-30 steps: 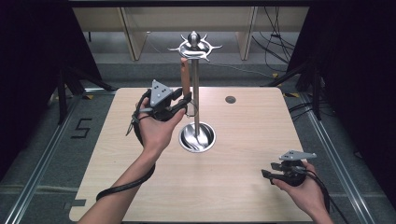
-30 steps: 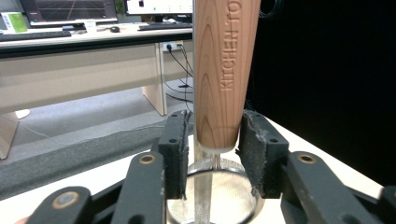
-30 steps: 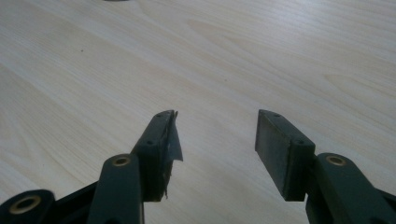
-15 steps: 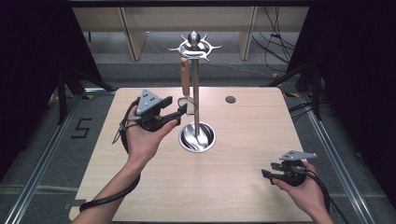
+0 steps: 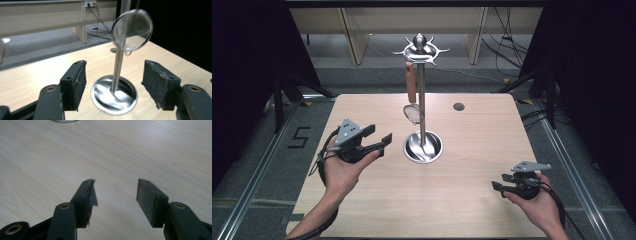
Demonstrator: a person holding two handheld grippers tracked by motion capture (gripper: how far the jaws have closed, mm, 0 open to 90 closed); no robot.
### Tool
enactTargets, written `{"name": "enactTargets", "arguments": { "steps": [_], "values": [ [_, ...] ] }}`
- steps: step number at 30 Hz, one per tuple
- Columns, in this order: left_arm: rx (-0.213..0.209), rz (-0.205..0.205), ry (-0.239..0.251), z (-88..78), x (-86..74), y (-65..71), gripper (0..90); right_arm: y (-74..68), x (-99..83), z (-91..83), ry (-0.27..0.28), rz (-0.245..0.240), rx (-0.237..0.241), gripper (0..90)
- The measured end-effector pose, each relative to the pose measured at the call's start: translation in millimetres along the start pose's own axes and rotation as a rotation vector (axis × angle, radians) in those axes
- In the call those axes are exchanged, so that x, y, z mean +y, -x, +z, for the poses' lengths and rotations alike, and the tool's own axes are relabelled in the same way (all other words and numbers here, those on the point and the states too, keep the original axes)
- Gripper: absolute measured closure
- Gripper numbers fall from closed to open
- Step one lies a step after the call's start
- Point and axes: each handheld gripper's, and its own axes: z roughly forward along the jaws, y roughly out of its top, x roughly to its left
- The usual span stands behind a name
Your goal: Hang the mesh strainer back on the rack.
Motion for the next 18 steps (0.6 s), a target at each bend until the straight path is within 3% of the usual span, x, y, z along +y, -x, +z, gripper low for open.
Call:
{"name": "enactTargets", "arguments": {
  "steps": [2,3,10,11,12,18],
  "values": [
    [0.013,0.010,-0.023,-5.5,-8.2,-4.8,34.5,-0.6,-0.1,0.3,0.002,0.005,0.000,48.6],
    [0.024,-0.005,-0.030,-9.6,-16.4,-8.0,34.4,-2.1,0.6,-0.8,-0.019,0.026,0.000,48.6],
    [0.050,-0.023,-0.077,-19.0,-41.3,-18.0,33.4,-1.6,0.7,-0.1,-0.021,0.027,0.006,48.4],
    [0.052,-0.029,-0.086,-19.6,-45.3,-19.1,33.1,0.0,-0.1,1.4,-0.007,-0.007,-0.004,48.4],
    [0.058,-0.035,-0.094,-20.2,-49.5,-20.0,33.0,-2.1,0.7,0.4,-0.020,0.021,0.002,48.4],
    [0.074,-0.062,-0.144,-21.9,-73.3,-27.7,32.0,-0.7,0.0,2.1,-0.021,-0.009,0.002,48.4]
  ]
}}
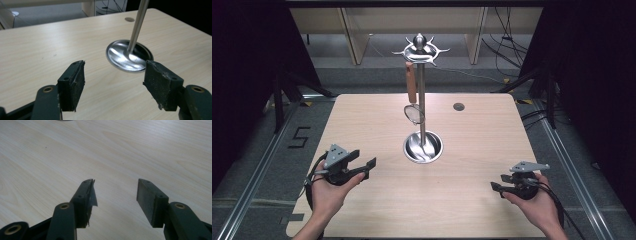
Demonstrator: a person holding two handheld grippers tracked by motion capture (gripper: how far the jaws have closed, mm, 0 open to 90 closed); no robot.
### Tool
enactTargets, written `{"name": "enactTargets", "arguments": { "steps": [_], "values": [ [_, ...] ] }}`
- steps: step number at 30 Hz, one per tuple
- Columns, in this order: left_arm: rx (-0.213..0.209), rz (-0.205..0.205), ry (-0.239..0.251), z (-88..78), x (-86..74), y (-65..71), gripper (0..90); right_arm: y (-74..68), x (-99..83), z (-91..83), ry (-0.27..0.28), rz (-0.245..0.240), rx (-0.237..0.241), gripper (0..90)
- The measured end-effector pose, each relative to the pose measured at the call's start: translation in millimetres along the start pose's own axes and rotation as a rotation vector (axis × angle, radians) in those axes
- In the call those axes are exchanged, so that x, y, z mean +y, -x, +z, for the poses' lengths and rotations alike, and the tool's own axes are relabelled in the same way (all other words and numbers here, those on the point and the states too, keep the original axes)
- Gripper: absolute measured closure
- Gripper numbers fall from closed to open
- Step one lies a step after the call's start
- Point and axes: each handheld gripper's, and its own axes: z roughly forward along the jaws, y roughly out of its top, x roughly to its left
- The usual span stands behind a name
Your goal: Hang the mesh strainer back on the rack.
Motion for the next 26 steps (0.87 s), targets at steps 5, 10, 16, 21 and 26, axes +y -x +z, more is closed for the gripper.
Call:
{"name": "enactTargets", "arguments": {
  "steps": [5,10,16,21,26],
  "values": [
    [0.020,-0.012,-0.061,3.1,-19.9,-11.2,31.8,-0.4,-0.4,0.4,-0.013,0.015,0.004,48.4],
    [0.056,-0.016,-0.090,6.2,-29.2,-19.0,31.9,-0.7,0.1,0.1,-0.019,0.023,0.009,48.3],
    [0.053,-0.050,-0.141,14.1,-41.6,-21.7,33.4,1.0,-1.5,2.4,-0.002,-0.003,0.000,48.3],
    [0.047,-0.064,-0.130,11.9,-41.2,-19.2,33.4,1.5,-0.9,4.6,-0.018,-0.012,0.020,48.3],
    [0.055,-0.061,-0.129,12.6,-42.1,-23.8,33.4,-1.6,-1.9,7.8,0.021,0.002,0.014,48.3]
  ]
}}
